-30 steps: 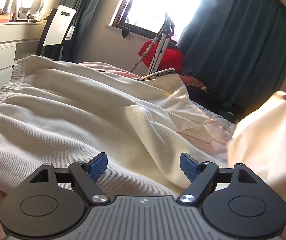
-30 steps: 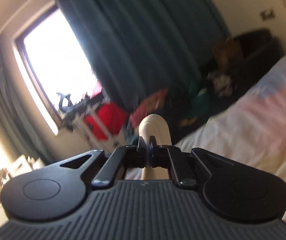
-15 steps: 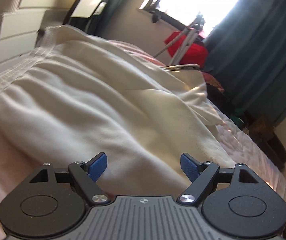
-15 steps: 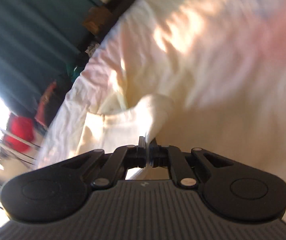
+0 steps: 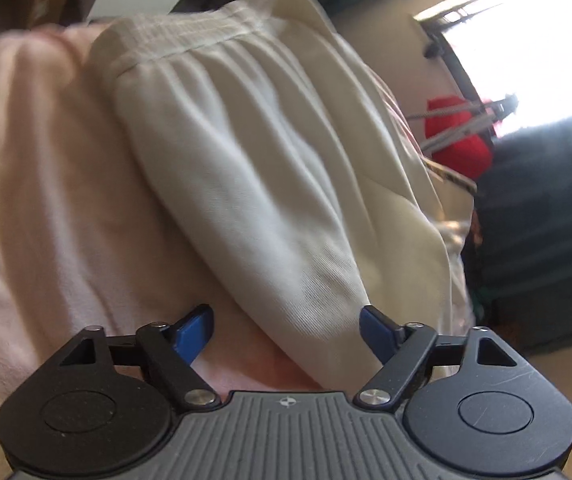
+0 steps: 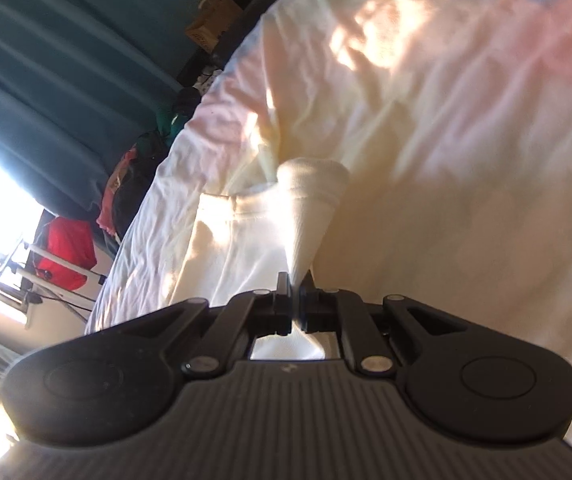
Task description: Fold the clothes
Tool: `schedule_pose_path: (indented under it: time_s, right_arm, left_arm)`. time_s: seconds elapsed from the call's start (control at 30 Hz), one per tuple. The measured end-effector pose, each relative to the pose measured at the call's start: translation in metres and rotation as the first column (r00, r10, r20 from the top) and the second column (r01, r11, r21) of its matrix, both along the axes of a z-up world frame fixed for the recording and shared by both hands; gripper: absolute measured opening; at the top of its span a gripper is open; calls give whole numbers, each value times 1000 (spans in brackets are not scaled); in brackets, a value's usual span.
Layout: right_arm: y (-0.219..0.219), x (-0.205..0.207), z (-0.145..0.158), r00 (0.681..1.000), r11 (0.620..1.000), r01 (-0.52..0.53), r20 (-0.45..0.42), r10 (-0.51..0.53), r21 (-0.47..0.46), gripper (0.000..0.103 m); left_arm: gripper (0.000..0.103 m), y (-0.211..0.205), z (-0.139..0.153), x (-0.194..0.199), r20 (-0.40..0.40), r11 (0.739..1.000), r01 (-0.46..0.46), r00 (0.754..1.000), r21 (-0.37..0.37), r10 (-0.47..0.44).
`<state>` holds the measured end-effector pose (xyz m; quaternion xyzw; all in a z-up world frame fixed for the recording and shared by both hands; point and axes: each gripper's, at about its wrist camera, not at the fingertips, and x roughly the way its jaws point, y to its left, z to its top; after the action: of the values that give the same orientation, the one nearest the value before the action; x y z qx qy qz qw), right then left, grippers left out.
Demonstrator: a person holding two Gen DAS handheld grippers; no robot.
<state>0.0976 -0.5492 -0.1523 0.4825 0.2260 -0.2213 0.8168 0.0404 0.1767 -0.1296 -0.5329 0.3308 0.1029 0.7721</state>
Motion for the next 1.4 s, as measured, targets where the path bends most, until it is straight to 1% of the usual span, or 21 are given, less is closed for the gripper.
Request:
schedule_pose_path:
  time_s: [0.07, 0.13, 0.17, 0.27, 0.3, 0.33, 0.4, 0.43, 0.53, 0.67, 0.73, 0.8, 0.97, 1.03, 1.07, 1.17, 1.23, 1.27, 1.33, 1.37, 1.4]
  right_arm:
    - [-3, 0, -2, 1000, 1000, 7, 11, -7, 24, 8]
    - [-6, -2, -6, 999, 998, 28, 21, -30, 57, 8]
    - [-7, -3, -8, 999, 997, 39, 26, -41, 74, 8]
    - [-10, -4, -13, 998, 993, 57, 34, -61, 106, 9]
    - [-11, -4, -14, 997, 992, 60, 35, -65, 113, 9]
    - [-11, -3, -15, 997, 991, 61, 35, -65, 115, 9]
    - [-12, -2, -15, 997, 992, 62, 29, -66, 108, 9]
    - [-12, -2, -14, 998, 993, 63, 23, -66, 99, 9]
    - [-12, -2, -8, 998, 997, 64, -7, -64, 47, 7]
    - [-19, -30, 13, 981, 982, 190, 43, -189, -20, 6]
    - [-22, -46, 25, 964, 962, 263, 66, -259, -69, 6]
    - [-24, -58, 29, 952, 945, 307, 36, -304, -117, 6]
    - [-34, -77, 5, 930, 939, 345, -134, -341, 4, 6]
    - [-32, -84, 4, 908, 924, 382, -183, -377, -6, 6]
    - [-29, -88, 7, 891, 914, 403, -209, -403, -43, 8]
    - [-30, -95, 12, 899, 909, 411, -140, -416, -60, 9]
    - [-31, -87, 16, 925, 930, 357, -108, -365, -91, 9]
    - [-29, -77, 19, 942, 944, 304, -105, -318, -127, 10]
    - [-26, -58, 25, 970, 960, 196, -104, -220, -200, 13]
    - [-24, -48, 27, 980, 962, 140, -106, -169, -235, 23]
    - [-19, -36, 27, 989, 962, 74, -103, -105, -264, 43]
  left_arm:
    - [75, 10, -10, 2, 11, 996, -51, 999, -71, 52]
    - [72, 17, -15, 8, 16, 993, -78, 997, -85, 80]
    - [69, 20, -14, 13, 19, 995, -69, 997, -72, 70]
    - [49, 28, -12, 29, 28, 999, -25, 999, -20, 26]
    - [30, 32, -11, 31, 24, 1000, -16, 1000, -9, 16]
    - [20, 36, -9, 32, 19, 1000, -8, 1000, -1, 8]
    - [13, 45, -5, 27, 43, 999, -7, 999, -34, 8]
    - [12, 48, 0, 23, 61, 999, -15, 998, -37, 17]
    - [9, 57, 31, 6, 147, 1000, -18, 989, 19, 15]
    - [7, 75, 70, -19, 232, 999, -36, 972, 38, 26]
    - [7, 81, 78, -30, 201, 997, -43, 979, 61, 30]
    - [8, 79, 73, -34, 132, 992, -34, 991, 119, 19]
    - [8, 74, 56, -50, -38, 973, 7, 999, 231, 1]
    - [11, 73, 57, -58, -65, 961, 30, 998, 276, -12]
    - [11, 67, 63, -59, -69, 944, 51, 997, 326, -30]
    - [22, 48, 82, -65, -80, 877, 106, 994, 469, -77]
    - [41, 34, 90, -68, -74, 835, 119, 993, 538, -94]
    - [45, 27, 93, -70, -75, 812, 120, 993, 571, -94]
    - [60, 9, 101, -72, -69, 754, 100, 995, 650, -73]
    - [63, -1, 106, -73, -65, 721, 90, 996, 687, -61]
    - [69, -10, 108, -73, -55, 692, 89, 996, 717, -70]
